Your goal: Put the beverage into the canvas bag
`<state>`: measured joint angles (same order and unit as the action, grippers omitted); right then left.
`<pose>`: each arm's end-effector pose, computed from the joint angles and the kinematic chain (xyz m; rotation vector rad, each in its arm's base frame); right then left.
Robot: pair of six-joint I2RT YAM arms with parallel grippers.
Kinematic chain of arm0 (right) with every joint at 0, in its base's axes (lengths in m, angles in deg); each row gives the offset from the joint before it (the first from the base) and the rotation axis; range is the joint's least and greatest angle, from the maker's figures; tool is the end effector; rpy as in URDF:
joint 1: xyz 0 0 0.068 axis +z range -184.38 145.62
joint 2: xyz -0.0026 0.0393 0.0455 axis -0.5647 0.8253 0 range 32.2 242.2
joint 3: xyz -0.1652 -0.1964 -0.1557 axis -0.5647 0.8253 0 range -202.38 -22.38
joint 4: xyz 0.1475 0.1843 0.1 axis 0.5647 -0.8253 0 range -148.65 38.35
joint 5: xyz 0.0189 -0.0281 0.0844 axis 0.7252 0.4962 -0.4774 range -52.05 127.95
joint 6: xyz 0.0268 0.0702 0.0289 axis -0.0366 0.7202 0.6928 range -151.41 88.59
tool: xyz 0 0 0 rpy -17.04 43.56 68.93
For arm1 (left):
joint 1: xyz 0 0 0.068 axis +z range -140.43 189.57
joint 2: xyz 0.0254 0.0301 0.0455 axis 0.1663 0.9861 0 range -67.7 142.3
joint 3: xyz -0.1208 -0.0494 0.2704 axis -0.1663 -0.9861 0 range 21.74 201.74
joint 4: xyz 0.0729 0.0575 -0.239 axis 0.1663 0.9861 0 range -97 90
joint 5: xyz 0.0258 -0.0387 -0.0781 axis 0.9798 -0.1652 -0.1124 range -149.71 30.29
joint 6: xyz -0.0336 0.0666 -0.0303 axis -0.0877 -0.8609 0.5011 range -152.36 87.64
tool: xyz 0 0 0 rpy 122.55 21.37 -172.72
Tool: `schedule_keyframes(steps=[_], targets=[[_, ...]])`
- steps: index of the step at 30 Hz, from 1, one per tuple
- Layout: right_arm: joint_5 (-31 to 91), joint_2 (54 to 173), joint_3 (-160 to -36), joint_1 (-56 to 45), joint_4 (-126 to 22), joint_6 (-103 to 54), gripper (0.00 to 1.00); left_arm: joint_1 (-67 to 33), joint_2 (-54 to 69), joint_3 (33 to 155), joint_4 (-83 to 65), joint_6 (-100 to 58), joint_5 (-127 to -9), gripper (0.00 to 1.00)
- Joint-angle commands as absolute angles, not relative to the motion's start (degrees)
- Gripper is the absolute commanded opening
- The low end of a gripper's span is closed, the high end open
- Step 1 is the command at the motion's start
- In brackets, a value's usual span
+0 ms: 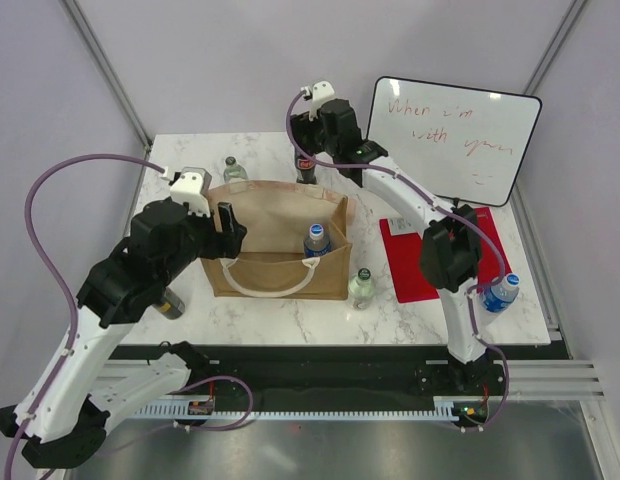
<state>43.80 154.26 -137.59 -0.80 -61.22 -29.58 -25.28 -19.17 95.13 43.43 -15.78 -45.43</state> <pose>0.4684 0.3025 0.3517 -0.4422 1.8159 0.3340 0.1298 -0.0694 0.4265 0.1624 2.0107 -0.3226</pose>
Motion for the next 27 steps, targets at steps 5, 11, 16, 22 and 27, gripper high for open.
schedule_keyframes(steps=[5,11,16,22,27], targets=[[40.3,161.0,-145.9,-1.9,-56.9,-33.2,0.85,-25.3,-21.4,95.0,42.2,-13.9,-47.0,0.79],[40.1,164.4,-149.0,-2.1,-56.0,-35.2,0.81,-25.3,-22.4,95.1,42.5,-13.6,-48.1,0.79],[39.4,166.6,-151.1,-2.6,-55.7,-34.0,0.77,-25.3,-23.0,95.4,43.0,-13.8,-48.6,0.79],[38.7,168.4,-151.9,-3.0,-55.6,-32.8,0.75,-25.3,-22.6,96.1,43.3,-14.3,-48.0,0.79],[38.1,168.9,-151.4,-3.2,-55.6,-33.2,0.71,-25.3,-22.4,95.7,43.1,-14.4,-47.6,0.79]])
